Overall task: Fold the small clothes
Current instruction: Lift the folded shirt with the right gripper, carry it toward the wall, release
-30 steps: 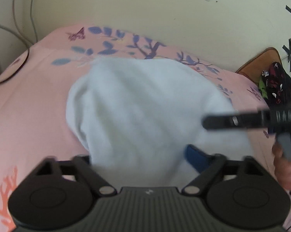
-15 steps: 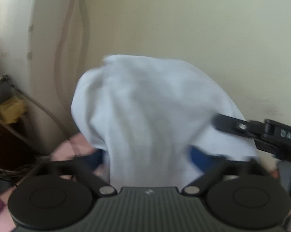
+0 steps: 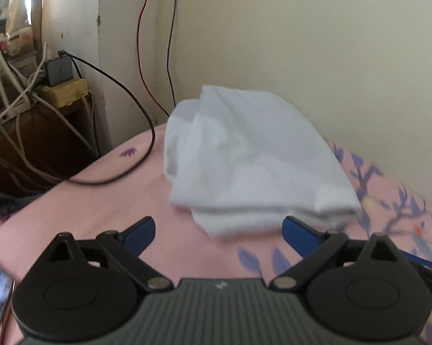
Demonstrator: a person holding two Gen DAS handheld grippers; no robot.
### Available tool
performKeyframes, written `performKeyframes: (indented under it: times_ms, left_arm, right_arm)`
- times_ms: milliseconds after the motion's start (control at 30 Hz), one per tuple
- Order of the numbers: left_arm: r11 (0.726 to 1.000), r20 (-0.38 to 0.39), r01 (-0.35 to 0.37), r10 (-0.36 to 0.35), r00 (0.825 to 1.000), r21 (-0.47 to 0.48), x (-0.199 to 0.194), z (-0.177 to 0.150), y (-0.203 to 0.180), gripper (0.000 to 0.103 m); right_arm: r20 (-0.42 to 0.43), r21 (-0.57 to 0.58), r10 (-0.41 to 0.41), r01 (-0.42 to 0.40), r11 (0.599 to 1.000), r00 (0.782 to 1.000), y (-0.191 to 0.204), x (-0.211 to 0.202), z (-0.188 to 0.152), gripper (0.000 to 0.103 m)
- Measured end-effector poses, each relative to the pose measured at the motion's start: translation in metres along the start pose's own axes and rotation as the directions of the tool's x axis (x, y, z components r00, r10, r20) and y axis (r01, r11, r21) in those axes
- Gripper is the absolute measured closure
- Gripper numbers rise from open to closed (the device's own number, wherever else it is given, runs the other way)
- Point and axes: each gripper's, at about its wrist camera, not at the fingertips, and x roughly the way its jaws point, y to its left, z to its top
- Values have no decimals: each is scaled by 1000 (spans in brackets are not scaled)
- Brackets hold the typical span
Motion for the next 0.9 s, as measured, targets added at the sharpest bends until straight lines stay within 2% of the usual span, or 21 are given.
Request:
performKeyframes:
  times_ms: [233, 500, 667, 800, 900]
  left_arm:
    - [999, -5, 4, -4, 1000, 42, -42, -44, -31, 1]
    - [998, 8, -7, 7, 1000, 65, -77, -75, -47, 0]
    - [996, 44, -47, 44, 998, 71, -87, -91, -51, 0]
    - [994, 63, -79, 74, 995, 77, -85, -105, -53, 0]
    - [992, 48, -95, 91, 995, 81, -79, -114, -52, 0]
  right_arm:
    - [30, 31, -9, 8, 999, 999, 19, -47, -28, 34]
    - [87, 35, -29, 26, 999, 996, 10, -98, -53, 33]
    - [113, 47, -40, 35, 998, 993, -1, -106, -63, 32]
    - [117, 14, -97, 96, 995, 988, -5, -103, -64, 32]
    - [112, 30, -80, 77, 997, 991, -9, -102, -65, 32]
